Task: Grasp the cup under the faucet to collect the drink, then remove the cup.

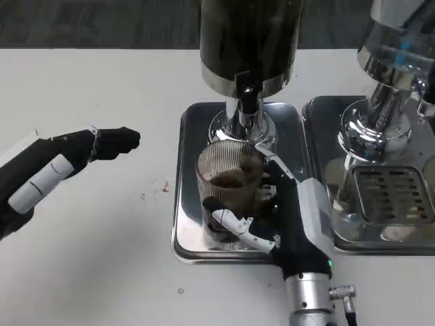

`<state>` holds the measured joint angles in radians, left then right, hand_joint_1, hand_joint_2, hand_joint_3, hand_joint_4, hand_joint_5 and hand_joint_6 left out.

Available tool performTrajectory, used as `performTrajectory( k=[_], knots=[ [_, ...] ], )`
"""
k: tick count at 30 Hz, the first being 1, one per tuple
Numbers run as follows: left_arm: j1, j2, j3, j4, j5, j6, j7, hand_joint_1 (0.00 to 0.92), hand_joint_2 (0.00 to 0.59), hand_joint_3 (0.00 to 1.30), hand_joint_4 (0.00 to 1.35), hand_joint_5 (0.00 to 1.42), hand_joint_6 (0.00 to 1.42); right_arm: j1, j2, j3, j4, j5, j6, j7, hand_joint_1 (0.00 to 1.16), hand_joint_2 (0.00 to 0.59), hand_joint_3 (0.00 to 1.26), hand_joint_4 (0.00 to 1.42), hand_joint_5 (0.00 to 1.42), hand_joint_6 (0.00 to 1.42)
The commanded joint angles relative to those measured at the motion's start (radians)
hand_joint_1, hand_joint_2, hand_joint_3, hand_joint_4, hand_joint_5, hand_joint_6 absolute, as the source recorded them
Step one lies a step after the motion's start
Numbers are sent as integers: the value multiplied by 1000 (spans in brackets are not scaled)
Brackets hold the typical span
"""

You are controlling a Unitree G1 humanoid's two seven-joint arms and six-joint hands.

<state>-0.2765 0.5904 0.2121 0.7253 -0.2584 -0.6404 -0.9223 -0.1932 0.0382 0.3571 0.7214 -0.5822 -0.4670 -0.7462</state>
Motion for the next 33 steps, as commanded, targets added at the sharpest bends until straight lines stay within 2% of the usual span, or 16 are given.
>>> performTrajectory(
  k=[1, 15, 25, 33],
  knots=[
    [6, 18, -13, 3, 13, 10, -13, 0, 140, 317, 248, 190, 159, 24, 5, 4, -8, -20, -21, -65, 650, 218, 387, 484, 643, 1015],
    [-3, 15, -26, 9, 12, 12, -22, 0, 157, 317, 251, 204, 163, 55, -7, 9, -44, -64, -61, -183, 652, 217, 456, 541, 724, 1109],
    [-21, 10, -38, 28, 11, 8, -26, 0, 168, 317, 252, 210, 165, 68, -22, 7, -60, -82, -87, -240, 654, 217, 500, 583, 764, 1134],
    [-38, 5, -45, 47, 12, 1, -30, 0, 179, 317, 252, 216, 176, 78, -29, 2, -70, -87, -98, -259, 662, 228, 530, 610, 791, 1160]
  ],
)
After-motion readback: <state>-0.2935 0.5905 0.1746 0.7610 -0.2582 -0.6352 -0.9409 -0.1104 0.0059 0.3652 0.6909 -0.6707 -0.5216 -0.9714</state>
